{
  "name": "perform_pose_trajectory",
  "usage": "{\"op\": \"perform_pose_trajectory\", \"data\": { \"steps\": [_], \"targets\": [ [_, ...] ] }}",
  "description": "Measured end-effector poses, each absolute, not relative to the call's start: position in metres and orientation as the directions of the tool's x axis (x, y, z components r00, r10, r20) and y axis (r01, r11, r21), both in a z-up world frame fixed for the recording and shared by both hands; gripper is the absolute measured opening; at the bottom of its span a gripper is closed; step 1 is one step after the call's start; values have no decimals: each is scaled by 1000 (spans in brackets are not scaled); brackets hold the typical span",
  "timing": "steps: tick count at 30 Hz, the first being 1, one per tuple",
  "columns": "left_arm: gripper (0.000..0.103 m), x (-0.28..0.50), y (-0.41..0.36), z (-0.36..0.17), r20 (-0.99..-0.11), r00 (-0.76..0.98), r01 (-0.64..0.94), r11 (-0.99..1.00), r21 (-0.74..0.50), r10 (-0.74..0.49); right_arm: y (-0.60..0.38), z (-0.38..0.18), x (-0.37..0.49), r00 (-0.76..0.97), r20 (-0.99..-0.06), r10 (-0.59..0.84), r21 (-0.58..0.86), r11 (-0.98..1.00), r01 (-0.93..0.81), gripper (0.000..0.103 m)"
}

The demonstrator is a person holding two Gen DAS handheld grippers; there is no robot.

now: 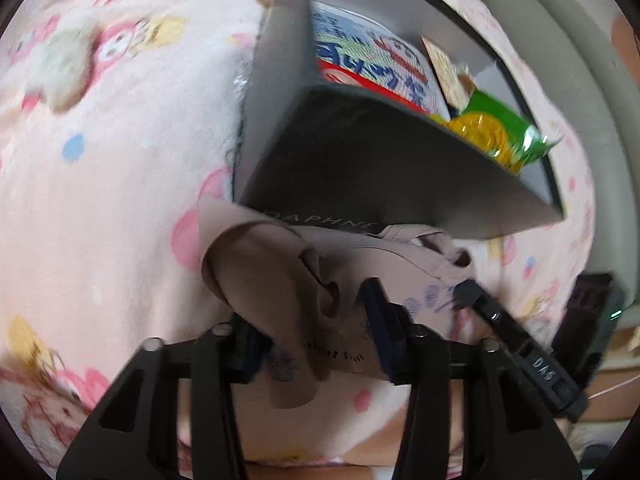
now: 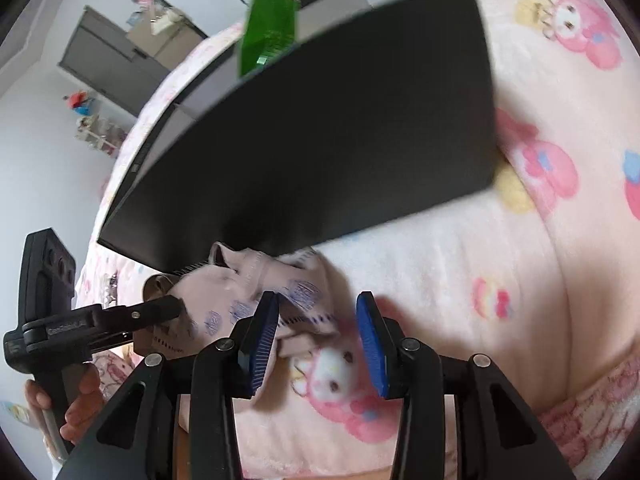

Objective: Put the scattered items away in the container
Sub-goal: 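Carry the held beige strap with both grippers toward the black box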

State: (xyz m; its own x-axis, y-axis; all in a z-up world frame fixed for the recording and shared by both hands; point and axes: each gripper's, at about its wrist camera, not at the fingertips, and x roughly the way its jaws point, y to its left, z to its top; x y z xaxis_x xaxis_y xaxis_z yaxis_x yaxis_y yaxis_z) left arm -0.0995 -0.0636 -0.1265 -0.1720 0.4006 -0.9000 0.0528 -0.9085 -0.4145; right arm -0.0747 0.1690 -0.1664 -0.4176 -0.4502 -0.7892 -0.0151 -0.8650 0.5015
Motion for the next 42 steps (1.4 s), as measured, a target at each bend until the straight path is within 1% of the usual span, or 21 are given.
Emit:
{"op": "perform_pose_trajectory", "data": {
  "steps": [1,3,4,7,8,11,14,16,18,20,23,26,28,30,32,34,35,37,38,40,42],
  "targets": [
    [23,-102,-62,-129,-904,-156,45,-912,-409,397,165,-166,-77,-420,-791,-444,487,-873,6,17],
    [17,-104,-63,-126,-894,-157,40,-902,-430,420,146,-168,-84,-374,-802,-466,474,-877,76,11],
    [17,-104,-65,-122,-887,-165,35,-896,-443,432,138,-168,-86,-354,-797,-489,485,-868,105,10],
    [18,-93,-73,-115,-864,-187,47,-875,-483,467,125,-164,-83,-351,-792,-499,468,-866,177,11],
    [18,-92,-88,-120,-861,-178,58,-869,-492,476,125,-165,-81,-357,-796,-488,458,-872,171,11],
    [23,-97,-75,-124,-865,-143,77,-866,-493,480,128,-172,-79,-362,-797,-483,471,-873,127,11],
    [24,-99,-74,-125,-873,-132,74,-874,-481,469,129,-169,-72,-379,-798,-469,454,-881,134,11],
    [22,-100,-71,-124,-876,-131,51,-879,-473,464,125,-166,-69,-379,-799,-467,443,-883,156,11],
    [13,-98,-65,-114,-868,-162,-15,-881,-473,469,122,-162,-64,-389,-794,-467,434,-884,176,9],
    [11,-94,-60,-101,-854,-195,-77,-875,-477,483,123,-158,-60,-397,-785,-475,437,-880,189,7],
    [10,-87,-59,-80,-788,-232,-150,-821,-551,571,142,-140,-54,-426,-747,-510,478,-858,190,5],
    [10,-92,-70,-78,-787,-267,-118,-829,-546,557,154,-112,-44,-472,-705,-530,500,-843,199,5],
    [14,-93,-77,-88,-794,-257,-48,-827,-559,551,156,-102,-42,-486,-705,-516,490,-850,191,5],
    [26,-91,-78,-102,-796,-260,1,-824,-566,547,154,-101,-45,-485,-743,-461,443,-882,160,5],
    [33,-91,-75,-108,-797,-254,54,-814,-578,549,153,-107,-43,-489,-773,-405,399,-909,122,7],
    [37,-81,-78,-106,-794,-256,78,-807,-586,552,158,-115,-42,-483,-795,-369,379,-922,81,18],
    [40,-80,-82,-105,-794,-255,79,-806,-586,552,165,-119,-39,-477,-800,-364,382,-922,63,21],
    [49,-76,-85,-112,-794,-257,86,-805,-587,552,173,-122,-39,-461,-798,-388,408,-911,60,32],
    [51,-76,-83,-114,-793,-253,102,-800,-592,554,173,-122,-41,-457,-793,-402,420,-905,68,34],
    [51,-76,-87,-119,-803,-228,144,-797,-586,550,169,-129,-47,-454,-791,-411,425,-902,75,46],
    [51,-81,-86,-127,-821,-212,168,-808,-565,530,165,-138,-58,-431,-805,-407,421,-905,68,47]
  ]
}}
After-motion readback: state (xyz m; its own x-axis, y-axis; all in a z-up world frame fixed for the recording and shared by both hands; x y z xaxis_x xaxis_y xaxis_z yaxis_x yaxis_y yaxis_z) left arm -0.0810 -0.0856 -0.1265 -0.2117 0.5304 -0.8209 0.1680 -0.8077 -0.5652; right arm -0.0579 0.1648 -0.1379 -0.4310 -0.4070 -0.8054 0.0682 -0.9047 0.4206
